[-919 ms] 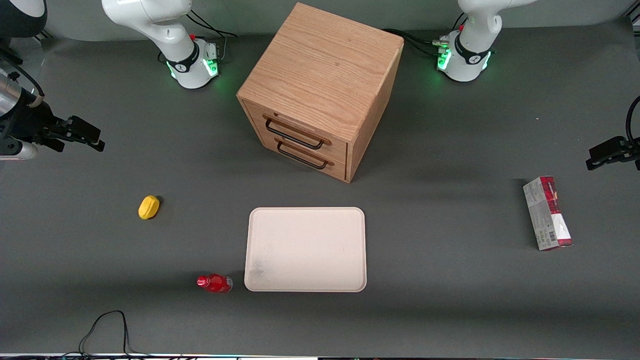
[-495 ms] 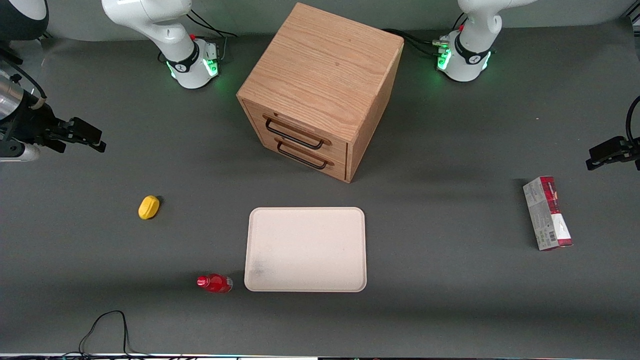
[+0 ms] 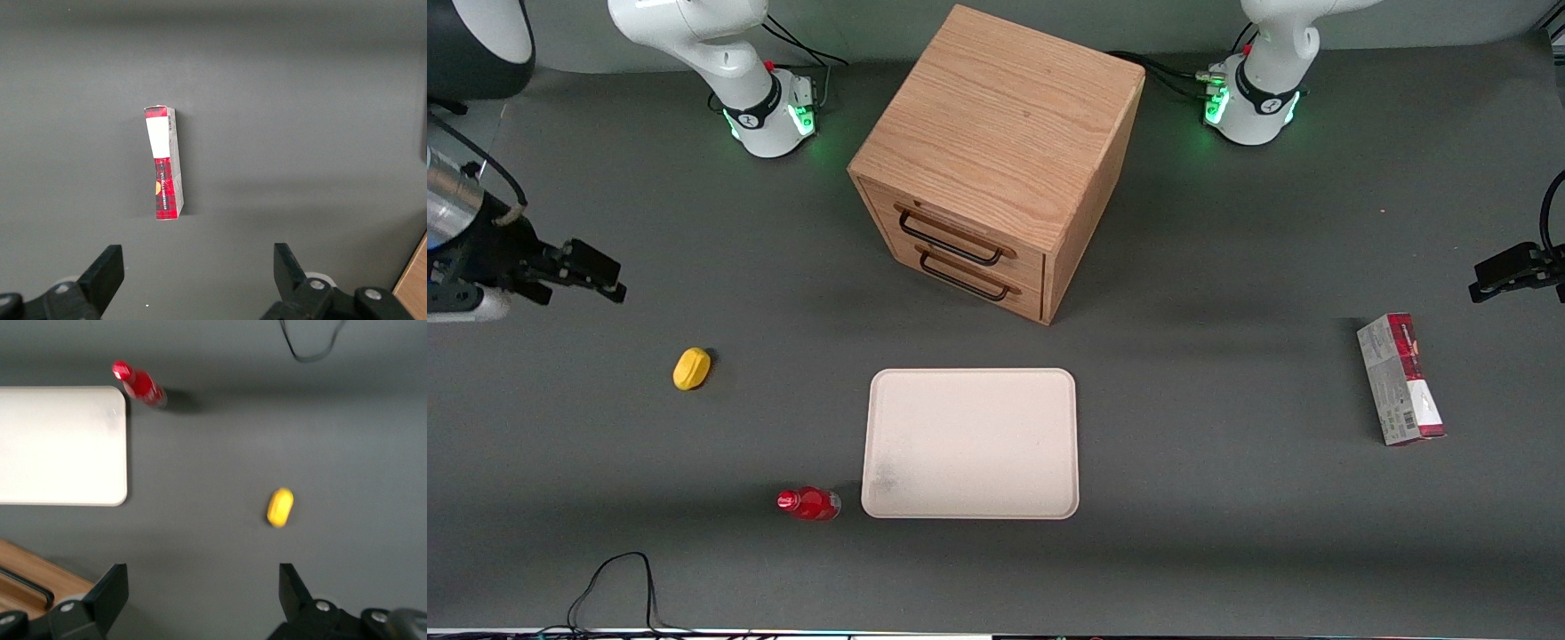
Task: Place coke bottle on tray
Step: 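Move the open right gripper down toward the red Coca-Cola bottle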
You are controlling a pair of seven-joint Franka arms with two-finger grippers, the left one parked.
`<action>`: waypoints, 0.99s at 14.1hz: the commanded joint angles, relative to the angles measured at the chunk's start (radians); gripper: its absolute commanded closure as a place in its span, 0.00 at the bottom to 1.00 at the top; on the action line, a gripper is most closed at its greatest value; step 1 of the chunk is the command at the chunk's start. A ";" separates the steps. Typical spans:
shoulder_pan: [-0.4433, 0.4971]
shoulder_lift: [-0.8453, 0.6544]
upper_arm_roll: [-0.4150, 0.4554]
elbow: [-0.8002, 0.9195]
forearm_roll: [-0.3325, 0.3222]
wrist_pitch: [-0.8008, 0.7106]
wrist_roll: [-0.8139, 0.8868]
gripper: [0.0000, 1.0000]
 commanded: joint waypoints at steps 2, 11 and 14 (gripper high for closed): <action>-0.022 0.295 0.065 0.350 0.016 0.005 0.023 0.00; -0.025 0.638 0.208 0.375 -0.083 0.455 0.058 0.00; -0.027 0.682 0.216 0.331 -0.091 0.562 0.058 0.00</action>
